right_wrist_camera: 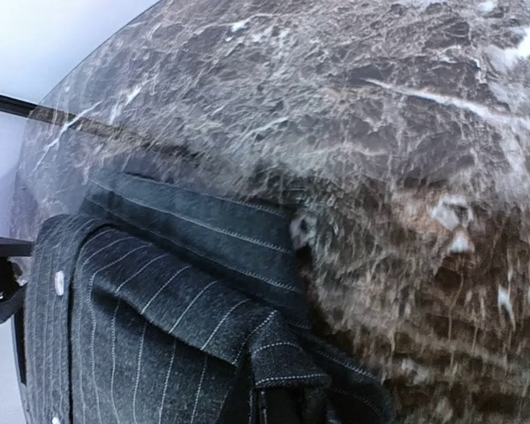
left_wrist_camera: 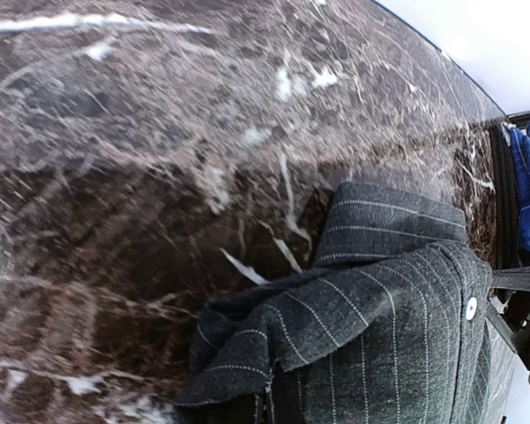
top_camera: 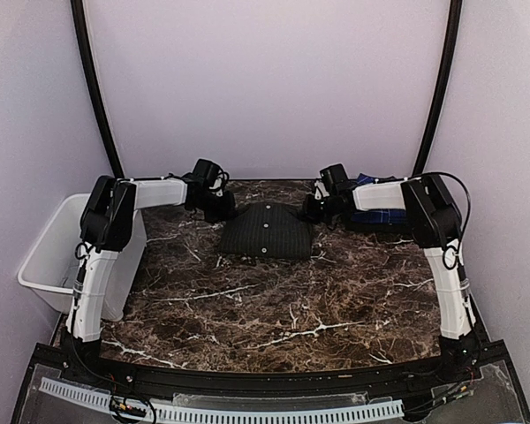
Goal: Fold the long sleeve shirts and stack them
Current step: Fold the 2/3-rectangle-folded shirt at the center of the board.
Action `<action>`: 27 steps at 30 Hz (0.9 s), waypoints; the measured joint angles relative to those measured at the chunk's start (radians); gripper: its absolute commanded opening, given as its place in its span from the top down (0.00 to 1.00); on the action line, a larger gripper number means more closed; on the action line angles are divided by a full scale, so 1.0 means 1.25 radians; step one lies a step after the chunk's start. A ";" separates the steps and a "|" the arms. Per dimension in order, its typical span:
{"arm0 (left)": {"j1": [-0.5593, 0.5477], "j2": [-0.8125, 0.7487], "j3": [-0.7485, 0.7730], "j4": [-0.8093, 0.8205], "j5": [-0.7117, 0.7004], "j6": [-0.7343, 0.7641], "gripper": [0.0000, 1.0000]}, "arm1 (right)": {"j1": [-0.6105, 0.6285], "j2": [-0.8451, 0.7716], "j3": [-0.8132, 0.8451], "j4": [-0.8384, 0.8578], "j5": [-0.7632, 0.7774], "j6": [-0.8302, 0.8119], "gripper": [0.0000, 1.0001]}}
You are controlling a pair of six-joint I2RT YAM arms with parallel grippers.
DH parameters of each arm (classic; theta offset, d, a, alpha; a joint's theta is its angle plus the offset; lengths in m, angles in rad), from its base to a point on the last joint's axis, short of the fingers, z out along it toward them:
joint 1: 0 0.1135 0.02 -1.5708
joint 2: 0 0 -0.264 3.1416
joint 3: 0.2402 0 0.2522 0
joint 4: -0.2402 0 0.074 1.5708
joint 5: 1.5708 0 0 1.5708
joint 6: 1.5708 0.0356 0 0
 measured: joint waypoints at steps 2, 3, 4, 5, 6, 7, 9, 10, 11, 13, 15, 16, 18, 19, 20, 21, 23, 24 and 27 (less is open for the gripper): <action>-0.011 0.000 -0.004 -0.002 -0.001 0.000 1.00 | 0.002 -0.035 -0.059 0.033 -0.004 0.003 1.00; -0.018 -0.002 -0.016 0.000 -0.001 -0.001 1.00 | 0.002 -0.056 -0.091 0.037 -0.005 0.004 1.00; -0.028 -0.011 -0.040 0.012 -0.001 -0.003 1.00 | 0.003 -0.088 -0.149 0.055 -0.008 0.004 1.00; -0.036 -0.027 -0.069 0.031 -0.002 -0.004 1.00 | 0.005 -0.115 -0.189 0.058 -0.008 0.005 1.00; -0.049 -0.055 -0.114 0.042 -0.006 -0.008 1.00 | 0.008 -0.150 -0.243 0.073 -0.009 0.004 1.00; -0.064 -0.092 -0.173 0.053 -0.010 -0.013 1.00 | 0.013 -0.187 -0.297 0.079 -0.010 0.005 1.00; -0.100 -0.169 -0.283 0.057 -0.022 -0.027 1.00 | 0.025 -0.266 -0.395 0.081 -0.007 -0.001 1.00; -0.124 -0.215 -0.341 0.060 -0.032 -0.036 1.00 | 0.034 -0.305 -0.436 0.080 -0.001 -0.004 1.00; -0.146 -0.260 -0.395 0.062 -0.045 -0.046 1.00 | 0.039 -0.338 -0.467 0.079 0.005 -0.007 1.00; -0.193 -0.359 -0.490 0.060 -0.068 -0.068 1.00 | 0.051 -0.419 -0.535 0.080 0.015 -0.012 1.00; -0.238 -0.449 -0.553 0.065 -0.085 -0.087 1.00 | 0.057 -0.490 -0.581 0.081 0.023 -0.016 1.00; -0.251 -0.482 -0.570 0.069 -0.092 -0.093 1.00 | 0.058 -0.522 -0.599 0.081 0.026 -0.018 1.00; -0.258 -0.531 -0.592 0.086 -0.107 -0.102 1.00 | 0.059 -0.570 -0.623 0.084 0.037 -0.021 1.00; -0.258 -0.542 -0.595 0.094 -0.114 -0.103 1.00 | 0.059 -0.588 -0.632 0.087 0.042 -0.022 1.00; -0.255 -0.548 -0.596 0.103 -0.122 -0.105 1.00 | 0.059 -0.599 -0.636 0.086 0.047 -0.023 1.00; -0.253 -0.550 -0.596 0.111 -0.129 -0.105 1.00 | 0.059 -0.604 -0.638 0.088 0.051 -0.023 1.00; -0.251 -0.546 -0.595 0.122 -0.137 -0.104 1.00 | 0.059 -0.606 -0.640 0.088 0.064 -0.026 1.00; -0.249 -0.543 -0.595 0.124 -0.139 -0.104 1.00 | 0.059 -0.606 -0.640 0.086 0.071 -0.027 1.00; -0.247 -0.518 -0.576 0.129 -0.148 -0.096 1.00 | 0.059 -0.601 -0.641 0.087 0.096 -0.031 1.00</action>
